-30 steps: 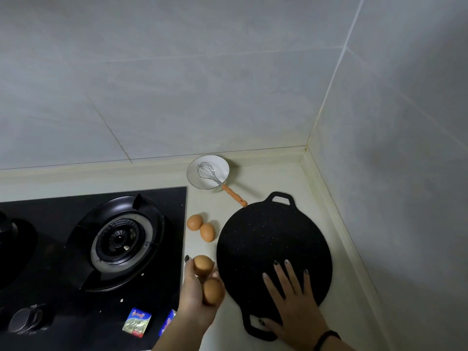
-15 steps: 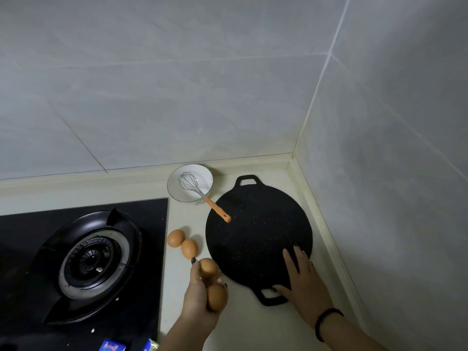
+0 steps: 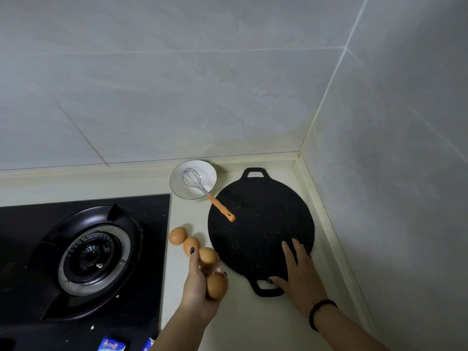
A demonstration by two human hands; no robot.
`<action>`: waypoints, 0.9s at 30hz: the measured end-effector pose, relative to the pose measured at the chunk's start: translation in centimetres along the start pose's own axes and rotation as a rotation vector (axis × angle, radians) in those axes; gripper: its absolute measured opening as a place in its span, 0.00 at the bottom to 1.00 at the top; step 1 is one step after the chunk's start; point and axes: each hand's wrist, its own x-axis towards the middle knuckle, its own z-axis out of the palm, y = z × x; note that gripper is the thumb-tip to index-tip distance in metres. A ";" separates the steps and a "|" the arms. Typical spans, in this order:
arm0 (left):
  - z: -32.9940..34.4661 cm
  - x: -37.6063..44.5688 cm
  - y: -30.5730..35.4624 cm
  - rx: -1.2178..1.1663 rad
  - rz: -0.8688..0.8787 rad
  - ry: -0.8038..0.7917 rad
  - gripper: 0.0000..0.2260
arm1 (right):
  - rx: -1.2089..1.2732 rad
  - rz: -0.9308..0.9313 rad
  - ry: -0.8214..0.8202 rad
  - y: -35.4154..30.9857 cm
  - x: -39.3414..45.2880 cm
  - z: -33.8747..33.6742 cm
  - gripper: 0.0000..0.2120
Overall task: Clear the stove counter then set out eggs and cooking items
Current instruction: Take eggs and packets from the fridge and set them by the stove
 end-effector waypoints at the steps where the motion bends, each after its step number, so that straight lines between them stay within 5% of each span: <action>1: 0.0 -0.1 0.0 0.001 -0.004 -0.003 0.27 | -0.010 0.002 -0.006 0.0 0.1 -0.2 0.44; 8: -0.2 -2.2 0.6 -0.015 0.035 -0.071 0.19 | 0.012 -0.030 0.049 -0.7 -0.1 -0.9 0.42; 12: -1.7 -3.4 2.2 -0.103 0.052 -0.098 0.21 | 0.186 -0.230 0.187 -4.5 -1.3 -1.6 0.27; 20: -4.5 -4.2 5.7 -0.130 0.141 -0.055 0.13 | 0.306 -0.136 -0.064 -17.5 3.9 -0.7 0.21; 27: -6.0 -2.9 6.3 -0.095 0.073 -0.003 0.14 | 0.141 -0.115 -0.177 -20.1 6.4 2.4 0.27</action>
